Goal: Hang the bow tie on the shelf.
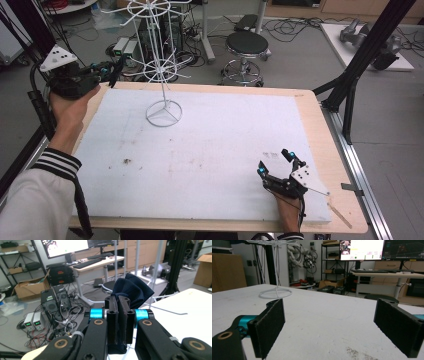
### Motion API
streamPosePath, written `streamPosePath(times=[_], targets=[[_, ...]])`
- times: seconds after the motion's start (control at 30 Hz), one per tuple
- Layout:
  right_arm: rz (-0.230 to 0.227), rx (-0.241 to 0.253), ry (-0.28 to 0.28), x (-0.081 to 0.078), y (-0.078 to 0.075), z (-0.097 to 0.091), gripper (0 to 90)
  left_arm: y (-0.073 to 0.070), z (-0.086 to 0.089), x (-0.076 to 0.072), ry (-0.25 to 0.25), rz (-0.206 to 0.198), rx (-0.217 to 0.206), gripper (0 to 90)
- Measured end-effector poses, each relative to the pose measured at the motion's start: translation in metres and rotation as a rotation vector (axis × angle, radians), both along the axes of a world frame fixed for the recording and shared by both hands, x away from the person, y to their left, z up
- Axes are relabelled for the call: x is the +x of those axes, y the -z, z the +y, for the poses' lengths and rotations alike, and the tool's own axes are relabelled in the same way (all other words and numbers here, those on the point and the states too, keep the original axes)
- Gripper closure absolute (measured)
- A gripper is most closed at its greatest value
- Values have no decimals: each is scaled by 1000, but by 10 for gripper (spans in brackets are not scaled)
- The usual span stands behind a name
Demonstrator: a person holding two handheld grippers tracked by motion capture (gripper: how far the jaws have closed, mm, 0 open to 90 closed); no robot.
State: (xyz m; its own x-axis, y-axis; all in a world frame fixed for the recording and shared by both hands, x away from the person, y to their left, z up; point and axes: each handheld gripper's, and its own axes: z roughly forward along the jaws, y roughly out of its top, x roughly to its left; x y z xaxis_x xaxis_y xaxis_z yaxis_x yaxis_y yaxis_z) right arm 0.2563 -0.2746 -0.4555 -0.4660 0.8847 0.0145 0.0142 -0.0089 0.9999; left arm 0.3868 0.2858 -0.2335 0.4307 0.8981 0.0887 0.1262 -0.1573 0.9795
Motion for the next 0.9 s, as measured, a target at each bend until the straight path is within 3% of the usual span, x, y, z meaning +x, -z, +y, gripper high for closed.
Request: streamPosePath(times=[0.43, 0.9], targets=[[-3, -1, -1, 0, 0, 0, 91, 4, -1, 31, -34, 20, 14, 856], [0, 4, -1, 0, 0, 0, 91, 14, -10, 48, -39, 40, 25, 855]])
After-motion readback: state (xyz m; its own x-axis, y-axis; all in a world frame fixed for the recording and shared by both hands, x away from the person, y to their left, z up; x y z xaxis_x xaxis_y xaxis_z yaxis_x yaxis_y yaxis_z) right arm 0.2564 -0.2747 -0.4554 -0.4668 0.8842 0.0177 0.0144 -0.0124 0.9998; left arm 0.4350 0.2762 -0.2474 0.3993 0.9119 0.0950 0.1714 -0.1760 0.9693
